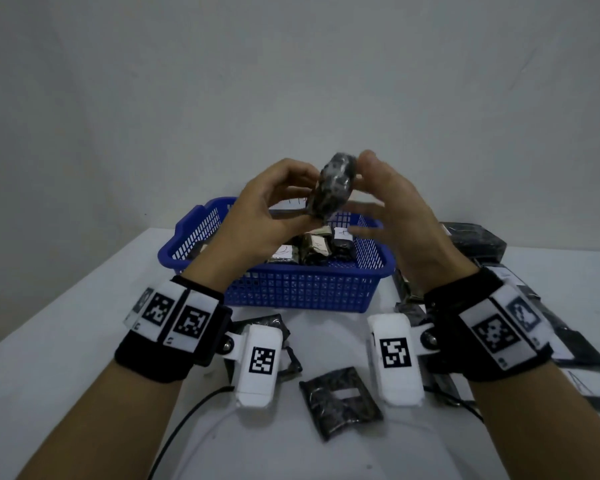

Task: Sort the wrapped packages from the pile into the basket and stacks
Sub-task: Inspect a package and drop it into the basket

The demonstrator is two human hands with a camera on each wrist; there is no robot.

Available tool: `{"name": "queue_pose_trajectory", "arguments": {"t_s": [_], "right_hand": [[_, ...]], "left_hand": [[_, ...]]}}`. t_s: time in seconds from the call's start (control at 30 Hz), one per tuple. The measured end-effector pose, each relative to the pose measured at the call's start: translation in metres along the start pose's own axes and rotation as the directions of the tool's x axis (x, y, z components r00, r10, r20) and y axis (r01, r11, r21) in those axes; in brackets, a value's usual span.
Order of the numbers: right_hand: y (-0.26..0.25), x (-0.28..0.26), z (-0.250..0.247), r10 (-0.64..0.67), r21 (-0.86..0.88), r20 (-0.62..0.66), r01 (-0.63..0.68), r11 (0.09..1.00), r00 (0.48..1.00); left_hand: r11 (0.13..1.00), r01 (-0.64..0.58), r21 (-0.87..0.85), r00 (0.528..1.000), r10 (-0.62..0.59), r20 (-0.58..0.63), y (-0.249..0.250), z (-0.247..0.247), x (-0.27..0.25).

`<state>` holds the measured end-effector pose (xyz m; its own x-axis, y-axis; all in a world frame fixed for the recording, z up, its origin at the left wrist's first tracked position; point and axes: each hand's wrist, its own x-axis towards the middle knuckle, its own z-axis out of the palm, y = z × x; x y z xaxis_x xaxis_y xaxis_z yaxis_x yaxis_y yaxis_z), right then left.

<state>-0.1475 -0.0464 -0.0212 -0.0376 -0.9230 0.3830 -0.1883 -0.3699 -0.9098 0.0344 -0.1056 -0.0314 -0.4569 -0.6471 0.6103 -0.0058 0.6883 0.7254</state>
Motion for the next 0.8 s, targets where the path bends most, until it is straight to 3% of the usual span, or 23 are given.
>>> {"name": "queue_pose_trajectory", "arguments": {"t_s": [0.07, 0.13, 0.33, 0.6, 0.7, 0.8], "right_hand": [[0.0, -0.002, 0.0, 0.052, 0.016, 0.078, -0.054, 0.998, 0.996], [-0.001, -0.003, 0.004, 0.018, 0.027, 0.104, -0.021, 0.999, 0.994], [-0.005, -0.003, 0.014, -0.067, 0.117, -0.038, 0.071, 0.991, 0.997], [-0.004, -0.002, 0.011, 0.11, 0.067, -0.007, -0.109, 0.992, 0.994], [0.003, 0.0, 0.009, -0.142, -0.035, -0.094, 0.139, 0.99, 0.985], [0.01, -0.001, 0.003, -0.291, -0.061, -0.039, 0.288, 0.956, 0.956]], "left_hand": [[0.999, -0.04, 0.007, 0.999, 0.04, 0.006, -0.001, -0.001, 0.0], [0.996, -0.069, 0.05, 0.998, 0.069, 0.013, -0.004, -0.002, 0.0], [0.996, -0.066, 0.054, 0.998, 0.066, 0.003, -0.007, -0.002, 0.001], [0.998, 0.042, -0.055, 0.999, -0.04, 0.026, -0.008, -0.001, -0.001], [0.973, 0.173, -0.15, 0.983, -0.16, 0.094, -0.004, -0.003, -0.003], [0.922, 0.294, -0.251, 0.954, -0.269, 0.13, -0.001, -0.005, -0.001]]}}
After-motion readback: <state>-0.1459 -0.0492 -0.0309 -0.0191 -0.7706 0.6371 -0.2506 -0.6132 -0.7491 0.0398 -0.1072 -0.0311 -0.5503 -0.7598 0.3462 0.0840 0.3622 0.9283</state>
